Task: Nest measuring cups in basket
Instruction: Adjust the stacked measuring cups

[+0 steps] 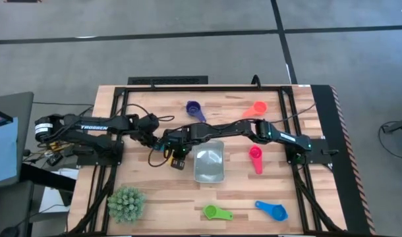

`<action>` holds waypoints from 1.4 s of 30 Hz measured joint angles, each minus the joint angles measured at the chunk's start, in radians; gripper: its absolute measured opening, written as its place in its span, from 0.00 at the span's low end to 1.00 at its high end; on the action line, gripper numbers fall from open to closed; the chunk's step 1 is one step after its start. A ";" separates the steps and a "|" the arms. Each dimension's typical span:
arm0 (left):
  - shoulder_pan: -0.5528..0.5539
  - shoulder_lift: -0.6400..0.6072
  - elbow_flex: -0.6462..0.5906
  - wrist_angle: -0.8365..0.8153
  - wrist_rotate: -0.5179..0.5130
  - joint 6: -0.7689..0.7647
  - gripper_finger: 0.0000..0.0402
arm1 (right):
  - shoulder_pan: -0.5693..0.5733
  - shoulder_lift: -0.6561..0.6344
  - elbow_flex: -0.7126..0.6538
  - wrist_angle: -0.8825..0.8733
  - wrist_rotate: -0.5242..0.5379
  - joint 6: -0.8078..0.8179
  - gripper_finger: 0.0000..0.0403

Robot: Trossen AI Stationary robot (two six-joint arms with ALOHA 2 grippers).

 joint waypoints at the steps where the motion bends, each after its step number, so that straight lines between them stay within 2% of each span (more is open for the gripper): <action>1: -0.010 0.000 0.000 0.000 0.001 -0.011 0.00 | -0.002 0.000 0.000 0.007 -0.001 0.000 0.17; 27: -0.198 0.000 0.000 0.113 0.002 -0.260 0.00 | -0.008 0.000 0.000 0.067 0.029 0.029 0.17; 36: -0.260 0.000 0.001 0.113 -0.052 -0.354 0.00 | -0.009 0.000 0.000 0.074 0.021 0.028 0.17; 42: -0.279 -0.005 0.014 0.126 -0.082 -0.361 0.00 | -0.009 -0.041 0.000 -0.014 -0.026 0.003 0.18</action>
